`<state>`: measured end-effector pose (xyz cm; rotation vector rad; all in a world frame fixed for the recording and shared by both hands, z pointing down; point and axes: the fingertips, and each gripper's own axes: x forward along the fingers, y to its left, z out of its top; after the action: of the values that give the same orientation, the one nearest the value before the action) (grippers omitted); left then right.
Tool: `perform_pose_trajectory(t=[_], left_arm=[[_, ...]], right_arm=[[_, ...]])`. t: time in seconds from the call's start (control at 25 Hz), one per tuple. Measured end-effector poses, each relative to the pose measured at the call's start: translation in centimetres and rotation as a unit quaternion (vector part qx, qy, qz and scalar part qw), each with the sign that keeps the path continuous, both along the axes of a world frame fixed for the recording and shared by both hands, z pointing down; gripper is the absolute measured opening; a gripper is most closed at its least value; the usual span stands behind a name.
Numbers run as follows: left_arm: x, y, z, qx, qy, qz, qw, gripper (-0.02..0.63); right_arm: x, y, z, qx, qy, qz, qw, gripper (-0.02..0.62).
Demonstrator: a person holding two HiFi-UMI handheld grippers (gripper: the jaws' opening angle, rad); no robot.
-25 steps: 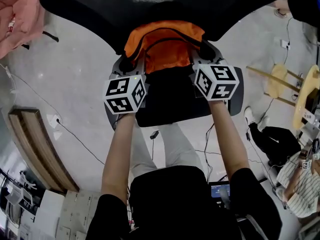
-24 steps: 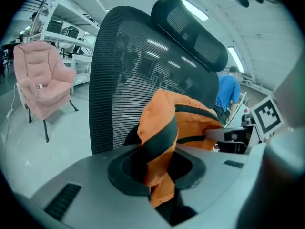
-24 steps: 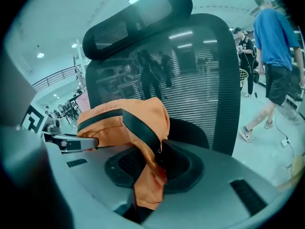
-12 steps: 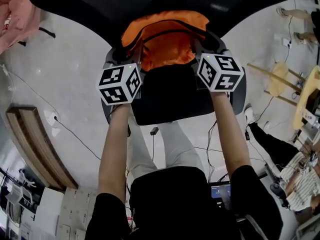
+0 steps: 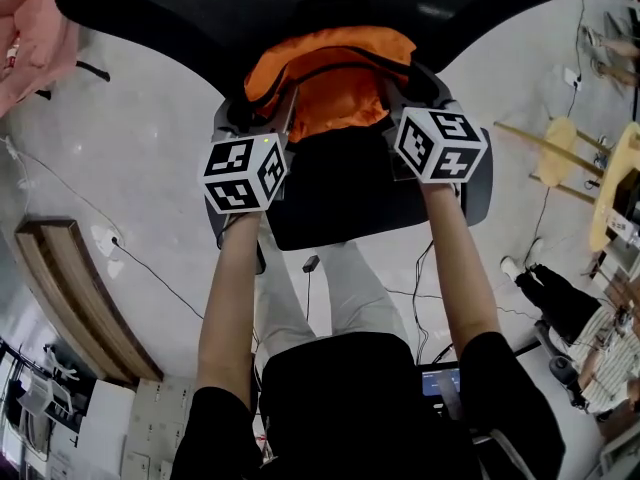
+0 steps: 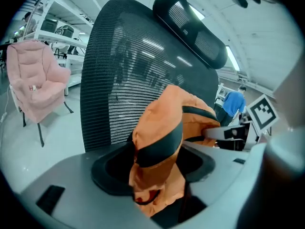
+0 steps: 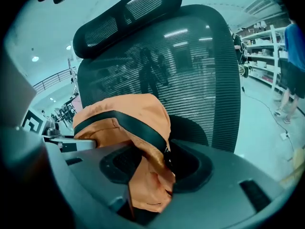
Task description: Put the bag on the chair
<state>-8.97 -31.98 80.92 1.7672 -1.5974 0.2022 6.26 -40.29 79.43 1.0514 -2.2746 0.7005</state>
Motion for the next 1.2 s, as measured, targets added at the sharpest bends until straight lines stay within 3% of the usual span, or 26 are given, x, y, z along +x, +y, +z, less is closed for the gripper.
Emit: perform_pose_trajectory(t=[0.4,1.08,1.2], left_arm=[[-0.5,2.2,-0.9,-0.011,-0.014,0.008,0.9998,0.264],[-0.2,5.9,-8.3,-0.002,-0.019,0.015,0.9997,0.261],[-0.3,6.6,-10.7,0.012,-0.024,0.025,0.9993,0.250]], right_arm=[[0.1,2.4,-1.2,0.002,0.006,0.011,1.000,0.233],[1.8,6.1,-8.7,0.010,-0.014,0.030,0.999,0.233],[1.6,6.9,-10.6,0.017,-0.018,0.033,0.999,0.202]])
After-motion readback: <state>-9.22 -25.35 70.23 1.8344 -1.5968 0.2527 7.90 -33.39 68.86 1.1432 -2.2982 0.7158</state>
